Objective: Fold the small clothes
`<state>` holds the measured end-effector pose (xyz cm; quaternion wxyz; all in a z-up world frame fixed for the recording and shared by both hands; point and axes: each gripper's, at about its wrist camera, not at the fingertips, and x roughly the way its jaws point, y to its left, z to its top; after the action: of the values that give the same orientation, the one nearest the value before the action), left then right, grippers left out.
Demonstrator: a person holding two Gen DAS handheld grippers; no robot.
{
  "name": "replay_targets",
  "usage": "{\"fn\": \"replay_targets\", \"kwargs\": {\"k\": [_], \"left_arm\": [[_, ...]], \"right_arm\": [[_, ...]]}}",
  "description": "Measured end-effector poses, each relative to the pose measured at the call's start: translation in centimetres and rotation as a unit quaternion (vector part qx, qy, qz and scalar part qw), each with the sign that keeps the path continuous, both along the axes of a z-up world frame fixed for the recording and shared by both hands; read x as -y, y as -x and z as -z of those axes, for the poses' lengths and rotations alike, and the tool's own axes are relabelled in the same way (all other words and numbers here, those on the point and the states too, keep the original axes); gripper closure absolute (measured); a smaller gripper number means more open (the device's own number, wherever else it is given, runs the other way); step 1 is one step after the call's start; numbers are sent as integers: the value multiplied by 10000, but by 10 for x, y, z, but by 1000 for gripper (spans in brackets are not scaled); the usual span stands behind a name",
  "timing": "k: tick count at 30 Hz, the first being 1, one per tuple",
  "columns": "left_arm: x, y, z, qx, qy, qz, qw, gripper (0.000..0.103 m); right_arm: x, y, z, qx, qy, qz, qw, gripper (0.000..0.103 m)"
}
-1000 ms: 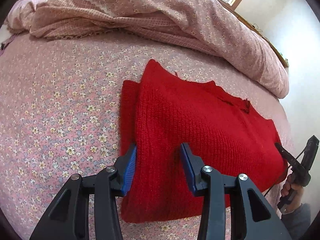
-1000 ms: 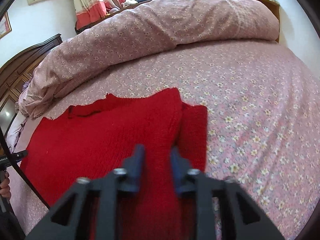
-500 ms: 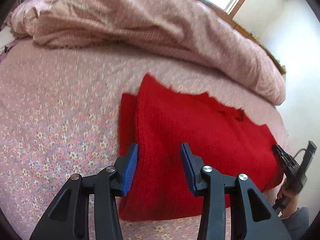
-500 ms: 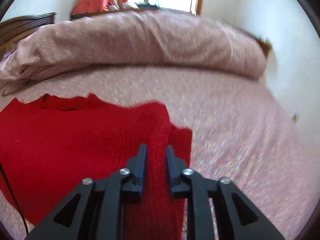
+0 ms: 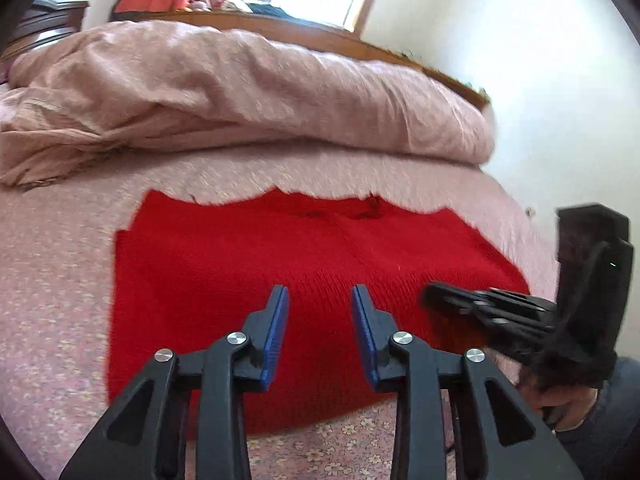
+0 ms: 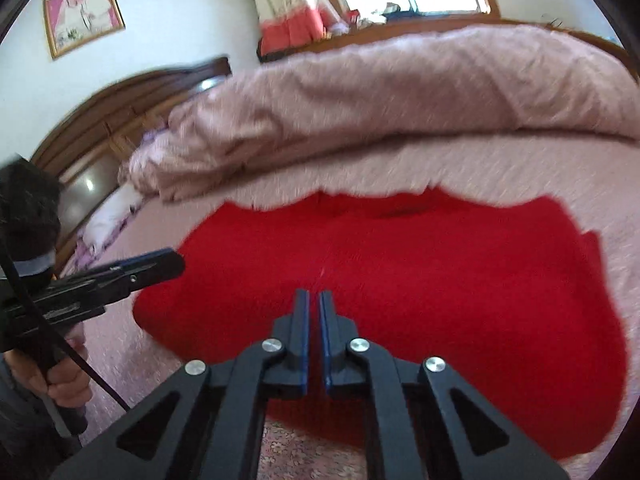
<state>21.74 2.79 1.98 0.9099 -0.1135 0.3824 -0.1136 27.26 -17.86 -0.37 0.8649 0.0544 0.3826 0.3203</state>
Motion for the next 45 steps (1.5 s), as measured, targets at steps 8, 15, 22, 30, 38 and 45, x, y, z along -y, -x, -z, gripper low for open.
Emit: {"fn": "replay_targets", "kwargs": {"k": [8, 15, 22, 30, 38, 45], "left_arm": [[-15, -12, 28, -481, 137, -276, 9984, 79], [-5, -10, 20, -180, -8, -157, 9997, 79], [-5, -27, 56, -905, 48, -96, 9958, 79], [-3, -21, 44, -856, -60, -303, 9958, 86], [-5, -27, 60, -914, -149, -334, 9951, 88], [-11, -17, 44, -956, -47, -379, 9947, 88]], "right_arm": [[-11, -17, 44, -338, 396, 135, 9986, 103], [7, -4, 17, -220, -70, 384, 9990, 103], [3, -18, 41, -456, 234, 541, 9972, 103], [-3, -9, 24, -313, 561, 418, 9971, 103], [6, -9, 47, -571, 729, 486, 9945, 103], [16, 0, 24, -461, 655, 563, 9952, 103]]}}
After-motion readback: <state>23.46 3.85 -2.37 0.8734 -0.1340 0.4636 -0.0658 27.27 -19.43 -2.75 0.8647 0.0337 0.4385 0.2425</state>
